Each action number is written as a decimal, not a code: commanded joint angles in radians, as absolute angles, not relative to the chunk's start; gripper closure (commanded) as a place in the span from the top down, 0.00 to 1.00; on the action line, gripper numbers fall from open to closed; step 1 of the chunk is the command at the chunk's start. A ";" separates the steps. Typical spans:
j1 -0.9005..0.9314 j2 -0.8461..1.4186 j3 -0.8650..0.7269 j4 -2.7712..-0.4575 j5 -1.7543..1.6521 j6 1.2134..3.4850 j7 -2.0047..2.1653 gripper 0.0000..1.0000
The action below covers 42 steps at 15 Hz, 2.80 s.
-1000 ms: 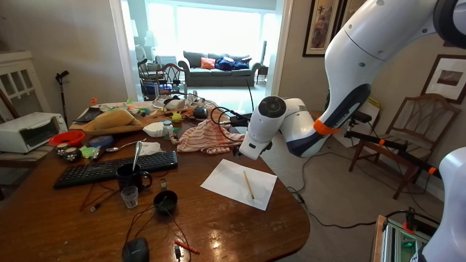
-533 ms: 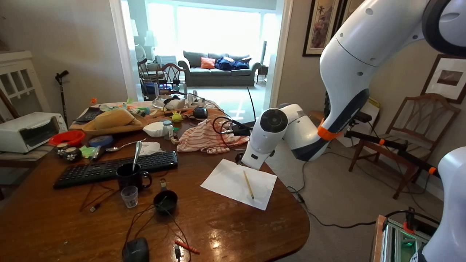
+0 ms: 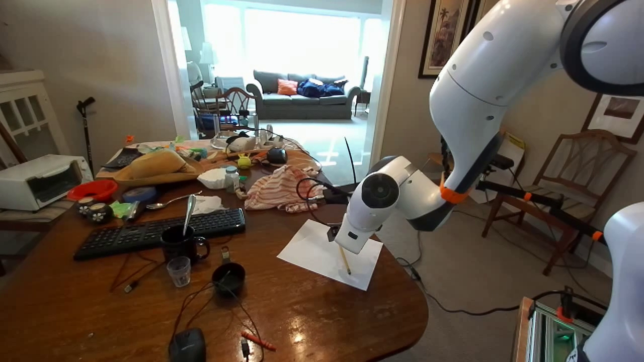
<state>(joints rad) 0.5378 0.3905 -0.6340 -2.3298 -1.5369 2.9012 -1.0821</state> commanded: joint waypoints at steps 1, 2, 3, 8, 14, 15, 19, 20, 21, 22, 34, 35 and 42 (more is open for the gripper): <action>0.546 0.445 -0.629 -2.311 -1.622 2.910 -0.976 1.00; 0.544 0.454 -0.625 -2.308 -1.635 2.911 -0.961 1.00; 0.543 0.462 -0.621 -2.305 -1.647 2.910 -0.943 1.00; 0.534 0.500 -0.598 -2.265 -1.730 2.912 -0.814 1.00; 0.515 0.556 -0.581 -2.226 -1.775 2.918 -0.730 1.00; 0.513 0.563 -0.579 -2.220 -1.787 2.918 -0.715 1.00; 0.507 0.586 -0.568 -2.195 -1.844 2.913 -0.651 0.93; 0.505 0.591 -0.565 -2.190 -1.856 2.911 -0.638 0.88; 0.504 0.595 -0.563 -2.185 -1.870 2.910 -0.625 0.78; 0.501 0.600 -0.560 -2.181 -1.880 2.909 -0.614 0.71; 0.072 0.549 -0.116 -2.163 -2.004 2.727 -0.637 0.50; 0.058 0.547 -0.104 -2.164 -2.011 2.726 -0.636 0.48; 0.009 0.535 -0.066 -2.168 -2.035 2.731 -0.633 0.30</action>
